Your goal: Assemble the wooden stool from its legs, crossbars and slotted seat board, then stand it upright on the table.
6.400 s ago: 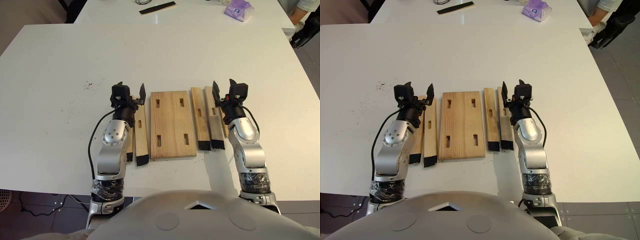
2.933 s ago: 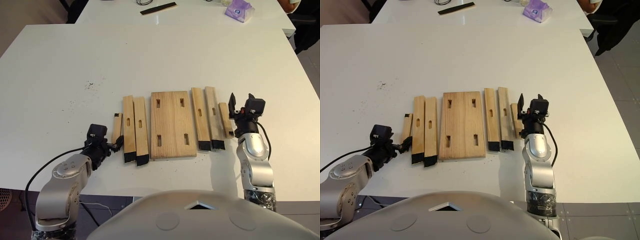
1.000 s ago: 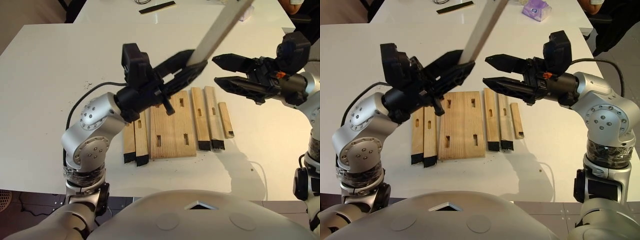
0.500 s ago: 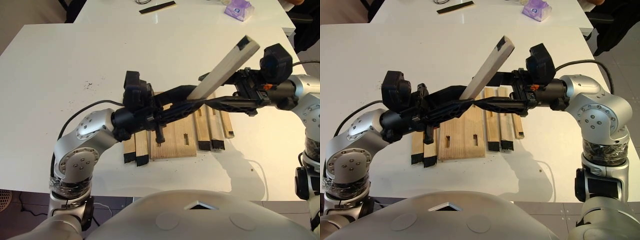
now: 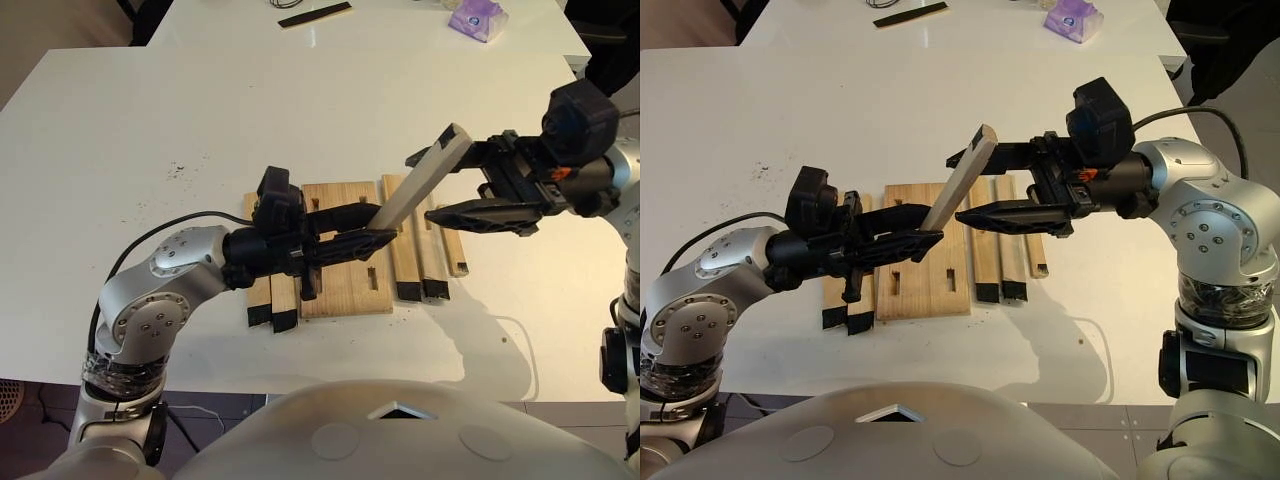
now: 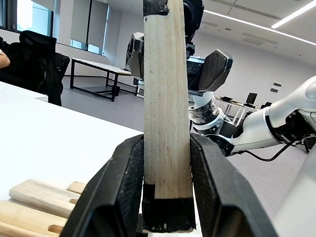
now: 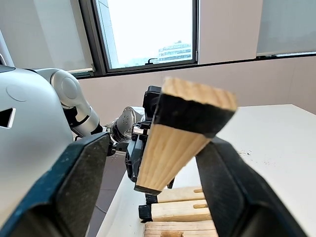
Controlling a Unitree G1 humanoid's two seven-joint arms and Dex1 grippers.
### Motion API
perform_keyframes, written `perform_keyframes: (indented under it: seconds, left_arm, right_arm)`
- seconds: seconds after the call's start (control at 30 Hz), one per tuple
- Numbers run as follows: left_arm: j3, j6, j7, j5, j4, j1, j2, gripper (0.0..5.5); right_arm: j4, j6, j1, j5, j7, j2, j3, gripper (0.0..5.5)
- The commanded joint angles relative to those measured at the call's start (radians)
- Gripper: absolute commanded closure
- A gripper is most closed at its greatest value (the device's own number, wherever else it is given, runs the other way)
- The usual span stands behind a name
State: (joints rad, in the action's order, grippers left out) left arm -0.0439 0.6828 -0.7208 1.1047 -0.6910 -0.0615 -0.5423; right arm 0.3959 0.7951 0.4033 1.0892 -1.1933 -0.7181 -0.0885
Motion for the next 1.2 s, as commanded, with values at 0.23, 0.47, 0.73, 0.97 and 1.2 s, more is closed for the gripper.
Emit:
perform_keyframes:
  seconds: [0.23, 0.47, 0.73, 0.97, 1.2]
  left_arm:
    - [-0.038, -0.067, -0.052, -0.15, -0.01, -0.013, -0.015, 4.19]
    - [-0.071, -0.113, -0.039, -0.242, -0.003, -0.018, 0.012, 4.19]
    - [-0.064, -0.124, -0.029, -0.251, 0.005, -0.023, 0.018, 4.19]
    - [-0.103, -0.128, 0.027, -0.354, 0.049, -0.045, 0.062, 3.83]
    - [-0.134, -0.18, 0.038, -0.457, 0.092, -0.031, 0.093, 2.76]
  right_arm:
    - [0.021, -0.044, -0.019, -0.103, -0.015, -0.007, 0.05, 3.0]
    - [0.016, -0.064, -0.026, -0.137, -0.016, -0.004, 0.052, 4.12]
    - [0.007, -0.124, -0.064, -0.232, -0.037, -0.025, 0.075, 4.15]
    - [-0.03, -0.213, -0.069, -0.33, -0.03, -0.03, 0.106, 4.15]
    - [-0.108, -0.262, -0.014, -0.389, -0.045, -0.018, 0.109, 4.21]
